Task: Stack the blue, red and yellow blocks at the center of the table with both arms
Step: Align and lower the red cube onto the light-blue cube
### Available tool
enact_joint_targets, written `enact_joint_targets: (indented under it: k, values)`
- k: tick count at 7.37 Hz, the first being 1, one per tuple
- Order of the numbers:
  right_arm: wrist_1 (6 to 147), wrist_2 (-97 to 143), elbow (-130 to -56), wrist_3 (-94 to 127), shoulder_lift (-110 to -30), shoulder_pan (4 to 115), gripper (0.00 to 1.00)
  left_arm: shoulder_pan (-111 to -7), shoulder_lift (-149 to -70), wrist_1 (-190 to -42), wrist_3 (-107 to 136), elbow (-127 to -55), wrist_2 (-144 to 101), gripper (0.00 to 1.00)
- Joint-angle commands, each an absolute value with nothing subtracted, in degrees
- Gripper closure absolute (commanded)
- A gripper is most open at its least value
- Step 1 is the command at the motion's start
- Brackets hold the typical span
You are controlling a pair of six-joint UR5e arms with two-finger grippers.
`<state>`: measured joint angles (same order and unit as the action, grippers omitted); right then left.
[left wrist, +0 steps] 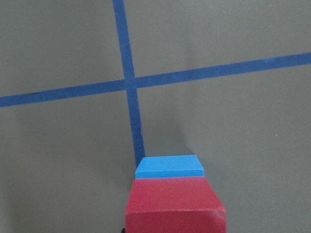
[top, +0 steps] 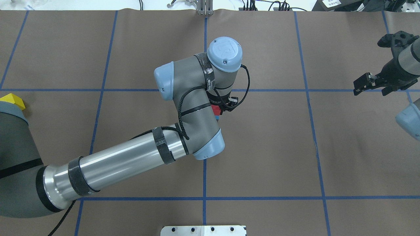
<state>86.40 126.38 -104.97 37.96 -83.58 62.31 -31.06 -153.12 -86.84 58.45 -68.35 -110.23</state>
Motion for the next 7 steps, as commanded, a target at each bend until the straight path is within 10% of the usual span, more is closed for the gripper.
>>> enact_joint_targets:
  k: [1,7]
  values:
    - [86.4,126.5,-105.0,38.1,-83.7,62.4,0.00,-31.1,-153.1,-86.8,58.4,-68.7,-110.2,1.00]
    - [86.4,126.4,-104.9,38.1,-83.7,62.3,0.00,-31.0,-152.6,-86.9,58.4,-68.6,-110.2,1.00]
